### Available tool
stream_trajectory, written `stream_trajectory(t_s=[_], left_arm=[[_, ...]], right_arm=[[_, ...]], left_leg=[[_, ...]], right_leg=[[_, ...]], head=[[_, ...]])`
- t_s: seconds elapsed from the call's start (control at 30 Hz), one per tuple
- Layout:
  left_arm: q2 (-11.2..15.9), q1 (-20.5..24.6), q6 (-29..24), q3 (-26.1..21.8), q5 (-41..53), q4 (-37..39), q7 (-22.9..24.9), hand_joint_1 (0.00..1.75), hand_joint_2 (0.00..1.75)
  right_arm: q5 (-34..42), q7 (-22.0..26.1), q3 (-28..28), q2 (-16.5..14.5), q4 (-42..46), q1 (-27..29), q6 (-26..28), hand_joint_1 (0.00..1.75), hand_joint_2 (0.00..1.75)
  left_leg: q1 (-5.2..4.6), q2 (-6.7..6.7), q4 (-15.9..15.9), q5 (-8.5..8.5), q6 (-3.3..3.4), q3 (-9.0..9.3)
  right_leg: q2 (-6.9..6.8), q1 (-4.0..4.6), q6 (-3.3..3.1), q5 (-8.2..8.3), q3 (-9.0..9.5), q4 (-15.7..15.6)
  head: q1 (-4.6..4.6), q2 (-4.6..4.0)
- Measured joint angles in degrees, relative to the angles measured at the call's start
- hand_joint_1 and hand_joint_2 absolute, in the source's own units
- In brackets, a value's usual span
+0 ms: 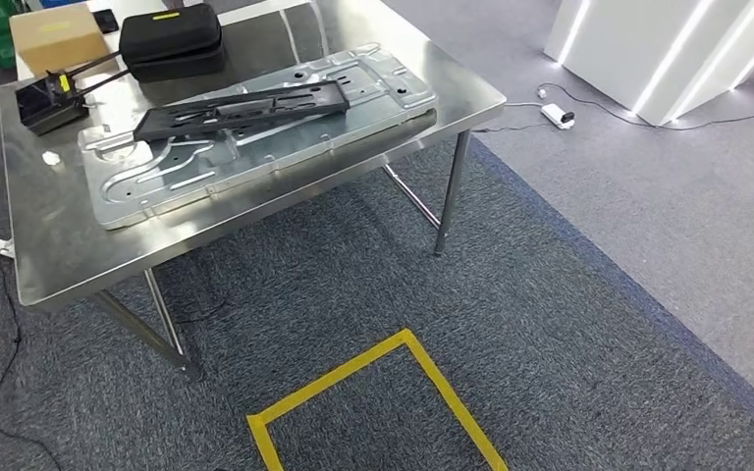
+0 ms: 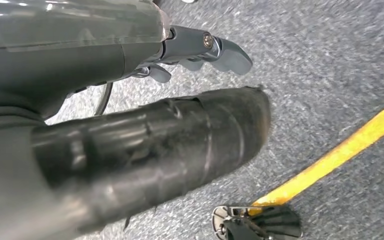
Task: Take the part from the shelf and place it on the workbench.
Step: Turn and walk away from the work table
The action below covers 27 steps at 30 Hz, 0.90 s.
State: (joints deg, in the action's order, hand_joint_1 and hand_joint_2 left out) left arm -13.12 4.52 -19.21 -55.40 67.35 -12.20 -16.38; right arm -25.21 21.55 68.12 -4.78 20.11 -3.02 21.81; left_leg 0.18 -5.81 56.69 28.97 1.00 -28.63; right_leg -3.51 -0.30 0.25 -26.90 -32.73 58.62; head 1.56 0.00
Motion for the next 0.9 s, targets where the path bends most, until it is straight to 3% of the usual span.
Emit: stream_trajectory(t_s=[0.07,0.13,0.2,0.23,0.27,0.3,0.37,0.4,0.47,0.5,0.57,0.63,0.7,0.73,0.77,0.8,0.83,0.9], left_arm=[[0.0,0.1,-0.1,-0.1,0.1,0.0,0.2,0.0,0.0],[0.1,0.0,-0.3,-0.1,0.1,0.0,0.4,0.0,0.0],[0.2,-0.2,-0.4,-0.2,0.0,0.0,0.5,0.0,0.0],[0.3,-0.3,-0.4,-0.3,0.0,0.0,0.6,0.0,0.0],[0.4,-0.4,-0.4,-0.3,0.0,0.0,0.6,0.0,0.0],[0.4,-0.5,-0.4,-0.4,0.0,0.0,0.6,0.0,0.0],[0.4,-0.6,-0.5,-0.5,0.0,0.0,0.6,0.0,0.0],[0.5,-0.6,-0.5,-0.6,-0.1,0.0,0.5,0.0,0.0],[0.5,-0.6,-0.5,-0.8,-0.1,0.0,0.2,0.0,0.0],[0.5,-0.6,-0.5,-0.9,-0.1,0.0,0.0,0.0,0.0],[0.6,-0.5,-0.5,-1.1,-0.1,0.0,-0.2,0.0,0.0],[0.6,-0.5,-0.5,-1.1,-0.1,0.0,-0.2,0.0,0.0],[0.6,-0.5,-0.5,-1.2,-0.1,0.0,-0.2,0.0,0.0],[0.6,-0.6,-0.5,-1.2,-0.1,0.0,-0.2,0.0,0.0],[0.6,-0.7,-0.4,-1.2,-0.2,0.0,-0.2,0.0,0.0],[0.6,-0.7,-0.4,-1.2,-0.2,0.0,-0.2,0.0,0.0],[0.6,-0.7,-0.4,-1.2,-0.2,0.0,-0.2,0.0,0.0],[0.6,-0.5,-0.4,-1.2,-0.2,0.0,-0.2,0.0,0.0]], right_arm=[[-0.6,-0.4,0.0,-0.7,-0.6,0.1,0.0,0.0,0.0],[-1.1,-1.0,0.1,-1.5,-1.1,0.1,0.0,0.0,0.0],[-1.4,-1.4,0.1,-2.2,-1.5,0.0,0.0,0.0,0.0],[-1.6,-1.6,0.1,-2.5,-1.6,0.0,0.0,0.0,0.0],[-1.8,-1.6,0.1,-2.7,-1.8,-0.1,-0.2,0.0,0.0],[-1.8,-1.7,0.1,-2.9,-1.9,0.0,-0.3,0.0,0.0],[-1.9,-1.6,0.1,-3.3,-2.2,0.0,-0.6,0.0,0.0],[-1.9,-1.5,0.1,-3.4,-2.2,0.0,-0.8,0.0,0.0],[-1.9,-1.2,0.1,-3.6,-2.3,-0.1,-0.9,0.0,0.0],[-1.9,-1.1,0.1,-3.7,-2.3,-0.1,-1.0,0.0,0.0],[-2.0,-0.9,0.1,-3.7,-2.3,0.0,-1.1,0.0,0.0],[-2.0,-0.7,0.2,-3.7,-2.3,0.2,-1.3,0.0,0.0],[-2.0,-0.6,0.2,-3.7,-2.4,0.0,-1.6,0.0,0.0],[-2.0,-0.6,0.2,-3.7,-2.4,-0.1,-1.6,0.0,0.0],[-2.1,-0.6,0.2,-3.7,-2.4,-0.1,-1.7,0.0,0.0],[-2.1,-0.6,0.2,-3.7,-2.4,-0.1,-1.7,0.0,0.0],[-2.1,-0.6,0.2,-3.7,-2.5,0.0,-1.7,0.0,0.0],[-2.1,-0.6,0.2,-3.7,-2.5,0.1,-1.7,0.0,0.0]], left_leg=[[0.11,-0.51,0.0,0.31,-0.7,0.51],[0.3,1.53,2.5,2.33,-1.24,-0.3],[0.47,4.36,9.5,6.29,-1.45,-3.53],[0.49,4.97,13.4,7.88,-1.5,-5.43],[0.5,5.24,16.0,8.49,-1.55,-6.76],[0.53,5.36,16.6,7.88,-1.57,-7.14],[0.65,5.92,11.2,3.84,-1.49,-4.85],[0.78,7.33,7.2,2.08,-1.4,-3.16],[0.9,9.59,2.1,0.35,-1.11,-1.2],[0.82,10.14,1.5,0.44,-0.9,-1.07],[0.74,8.87,1.2,0.1,-0.22,-0.92],[0.88,7.4,0.7,-0.35,0.66,-0.64],[0.78,5.87,0.4,-0.52,1.21,-0.65],[0.66,5.06,0.5,-0.48,1.34,-0.71],[0.57,4.23,0.5,-0.41,1.37,-0.75],[0.51,3.45,0.5,-0.32,1.37,-0.76],[0.48,2.74,0.5,-0.21,1.32,-0.7],[0.45,1.53,0.5,0.08,1.05,-0.31]], right_leg=[[1.18,-0.08,-0.69,0.24,0.01,-0.4],[2.27,-0.41,-1.46,0.67,0.16,-0.9],[3.42,-0.45,-1.96,0.92,-0.01,-1.1],[4.09,-0.39,-2.07,0.96,-0.15,-1.0],[4.86,-0.34,-2.11,0.99,-0.24,-0.9],[5.64,-0.33,-2.12,0.99,-0.29,-0.8],[7.2,-0.39,-1.97,0.9,-0.31,-0.4],[7.87,-0.39,-1.78,0.8,-0.44,-0.1],[9.07,-0.34,-1.11,0.71,-0.96,0.5],[9.59,-0.33,-0.7,0.8,-1.23,0.6],[10.48,-0.51,0.05,1.04,-1.55,0.6],[8.76,-0.45,0.52,-0.22,-2.51,2.5],[5.59,-0.36,0.84,-3.7,-5.43,8.7],[4.72,-0.42,1.01,-5.43,-7.25,12.4],[4.26,-0.51,1.14,-6.38,-8.56,15.3],[3.96,-0.57,1.2,-6.33,-8.94,16.3],[3.69,-0.6,1.19,-5.22,-8.09,15.0],[2.15,-0.44,0.8,-1.83,-3.73,7.4]], head=[[-0.02,0.0],[-0.04,0.0],[-0.08,0.0],[-0.09,0.0],[-0.09,0.0],[-0.09,0.0],[-0.09,0.0],[-0.09,0.0],[-0.08,0.0],[-0.07,0.0],[-0.07,0.0],[0.0,0.0],[0.08,0.0],[0.09,0.0],[0.08,0.0],[0.07,0.0],[0.08,0.0],[0.09,0.0]])
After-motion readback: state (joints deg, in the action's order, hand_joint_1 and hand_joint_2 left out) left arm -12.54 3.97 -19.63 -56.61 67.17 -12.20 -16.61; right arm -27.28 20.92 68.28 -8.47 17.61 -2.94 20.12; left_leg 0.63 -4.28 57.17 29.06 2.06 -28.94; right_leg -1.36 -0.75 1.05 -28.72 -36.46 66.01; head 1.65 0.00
